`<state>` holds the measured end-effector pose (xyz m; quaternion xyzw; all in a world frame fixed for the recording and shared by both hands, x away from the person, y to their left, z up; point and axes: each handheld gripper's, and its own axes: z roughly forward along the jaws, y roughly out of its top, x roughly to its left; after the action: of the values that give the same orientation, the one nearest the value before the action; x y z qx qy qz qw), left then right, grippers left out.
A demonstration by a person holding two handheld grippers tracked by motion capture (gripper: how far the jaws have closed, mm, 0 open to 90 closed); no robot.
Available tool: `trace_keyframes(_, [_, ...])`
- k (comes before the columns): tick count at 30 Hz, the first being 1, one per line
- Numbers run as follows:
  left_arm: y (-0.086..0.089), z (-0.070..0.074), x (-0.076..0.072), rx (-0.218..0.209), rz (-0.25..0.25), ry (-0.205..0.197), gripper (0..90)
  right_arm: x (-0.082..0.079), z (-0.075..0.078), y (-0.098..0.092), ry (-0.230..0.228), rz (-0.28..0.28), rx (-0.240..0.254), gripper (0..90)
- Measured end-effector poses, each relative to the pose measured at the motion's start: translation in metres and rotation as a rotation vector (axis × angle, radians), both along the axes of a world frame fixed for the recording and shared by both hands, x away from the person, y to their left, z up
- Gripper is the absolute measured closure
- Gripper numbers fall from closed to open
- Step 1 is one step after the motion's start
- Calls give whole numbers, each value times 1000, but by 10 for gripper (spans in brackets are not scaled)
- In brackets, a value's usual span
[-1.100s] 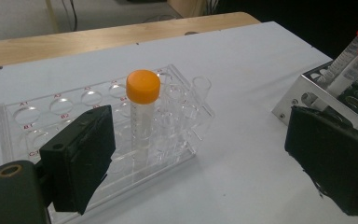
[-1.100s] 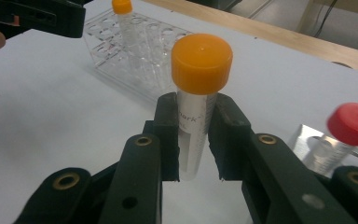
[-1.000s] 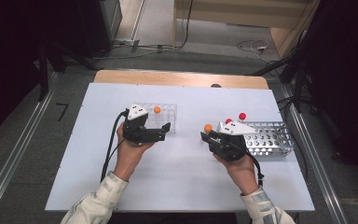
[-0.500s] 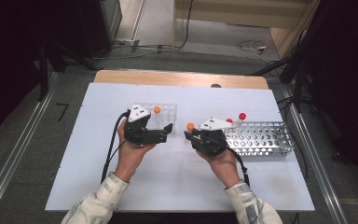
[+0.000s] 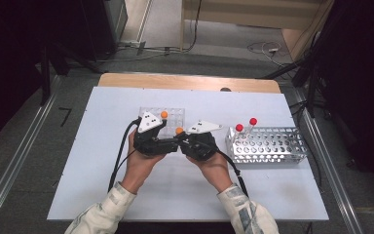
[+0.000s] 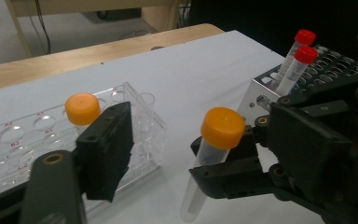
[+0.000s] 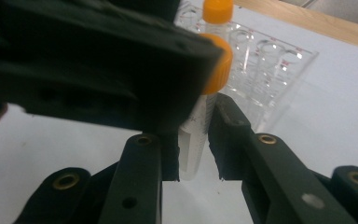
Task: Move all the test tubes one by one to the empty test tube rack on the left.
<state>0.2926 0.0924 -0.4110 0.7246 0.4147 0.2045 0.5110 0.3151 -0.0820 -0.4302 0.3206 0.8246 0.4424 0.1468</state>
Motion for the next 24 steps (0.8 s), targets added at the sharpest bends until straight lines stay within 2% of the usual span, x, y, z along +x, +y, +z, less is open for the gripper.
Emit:
trace_keyframes(5, [-4,-2,-2,29,-27,-11,474,-1,1,4,0,8,5,714])
trace_keyframes(12, [-5,-2,-3,52,-7,-22,614,-1,1,4,3,7,6,714])
trace_keyframes(19, [-7,-2,-4,69,-6,-33,690,-1,1,4,5,7,5,714])
trace_keyframes(24, [-6,-2,-4,73,-4,-34,700,-1,1,4,5,8,6,714])
